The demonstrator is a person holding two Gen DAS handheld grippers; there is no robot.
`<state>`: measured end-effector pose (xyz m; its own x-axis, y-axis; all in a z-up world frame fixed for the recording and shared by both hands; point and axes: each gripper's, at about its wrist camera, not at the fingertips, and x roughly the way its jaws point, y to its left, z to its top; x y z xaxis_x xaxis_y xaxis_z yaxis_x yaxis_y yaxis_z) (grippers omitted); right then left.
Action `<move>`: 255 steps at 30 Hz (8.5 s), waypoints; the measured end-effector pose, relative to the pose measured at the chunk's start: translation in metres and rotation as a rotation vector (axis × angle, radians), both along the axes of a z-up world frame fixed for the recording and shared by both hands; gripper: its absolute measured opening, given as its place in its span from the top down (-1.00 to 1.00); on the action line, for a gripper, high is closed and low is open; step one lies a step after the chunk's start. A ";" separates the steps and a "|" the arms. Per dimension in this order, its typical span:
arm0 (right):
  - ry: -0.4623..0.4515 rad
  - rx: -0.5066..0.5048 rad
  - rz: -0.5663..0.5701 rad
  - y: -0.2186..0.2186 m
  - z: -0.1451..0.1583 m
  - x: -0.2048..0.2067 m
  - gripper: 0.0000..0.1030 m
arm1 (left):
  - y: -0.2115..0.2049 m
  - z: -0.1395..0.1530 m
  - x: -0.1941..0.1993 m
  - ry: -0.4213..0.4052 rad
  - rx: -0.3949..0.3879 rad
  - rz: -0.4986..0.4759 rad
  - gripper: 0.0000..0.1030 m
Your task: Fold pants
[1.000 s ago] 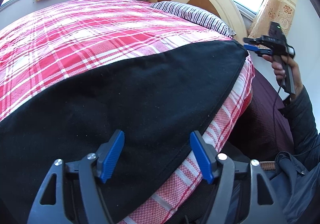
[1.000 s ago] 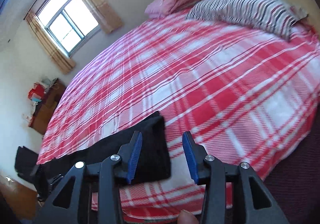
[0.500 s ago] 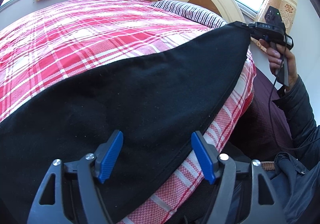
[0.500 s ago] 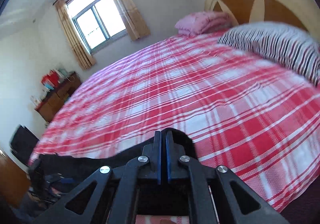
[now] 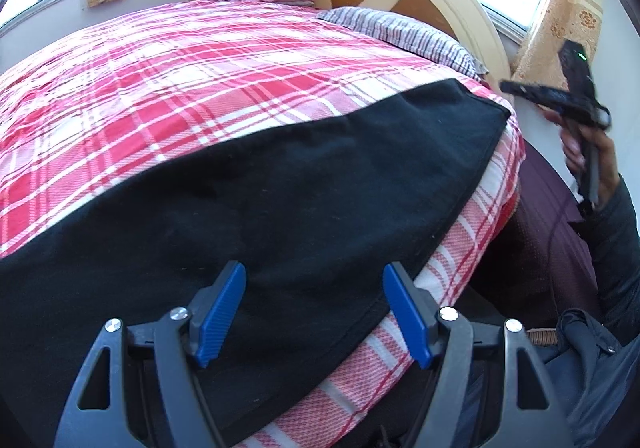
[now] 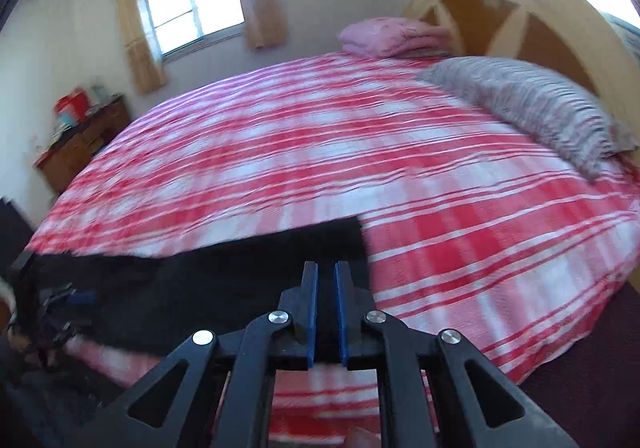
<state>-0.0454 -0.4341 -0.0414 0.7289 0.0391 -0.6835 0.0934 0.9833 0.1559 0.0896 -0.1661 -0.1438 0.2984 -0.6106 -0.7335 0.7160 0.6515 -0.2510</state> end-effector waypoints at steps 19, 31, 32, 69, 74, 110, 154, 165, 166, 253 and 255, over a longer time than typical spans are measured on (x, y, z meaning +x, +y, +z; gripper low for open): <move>0.061 -0.104 0.303 0.138 0.003 0.078 0.22 | 0.228 0.021 0.031 -0.155 0.251 0.486 -0.45; 0.158 0.027 0.716 0.337 -0.003 0.190 0.22 | 0.341 -0.011 0.054 -0.163 0.345 0.803 -0.92; 0.181 0.029 0.731 0.352 -0.009 0.198 0.22 | 0.345 -0.014 0.054 -0.146 0.321 0.816 -0.92; 0.468 0.411 0.727 0.480 -0.089 0.280 0.96 | 0.229 -0.025 0.025 -0.145 0.239 0.514 -0.95; 0.522 0.432 0.739 0.484 -0.108 0.279 0.40 | 0.230 -0.026 0.025 -0.141 0.245 0.499 -0.96; 0.368 0.549 0.647 0.468 -0.083 0.282 0.98 | 0.232 -0.026 0.012 -0.128 0.268 0.397 -1.00; 0.033 0.272 -0.277 -0.044 -0.033 0.008 -0.06 | 0.097 0.020 0.044 -0.178 0.180 0.366 -1.00; 0.017 0.354 -0.215 -0.049 -0.047 -0.001 0.23 | 0.102 -0.009 0.045 -0.128 0.253 0.412 -1.00; 0.008 0.379 -0.191 -0.047 -0.047 -0.001 0.23 | 0.105 -0.009 0.046 -0.121 0.247 0.415 -1.00; 0.207 0.174 0.666 0.351 -0.091 0.128 0.24 | 0.125 0.015 0.041 -0.063 0.022 0.493 -1.00; 0.173 0.140 0.670 0.343 -0.079 0.119 0.16 | 0.124 0.016 0.040 -0.037 -0.024 0.480 -1.00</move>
<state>0.0733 -0.0915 -0.1200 0.3982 0.5374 -0.7434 -0.4900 0.8097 0.3229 0.1300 -0.0418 -0.1280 0.5764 -0.4141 -0.7045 0.3443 0.9049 -0.2503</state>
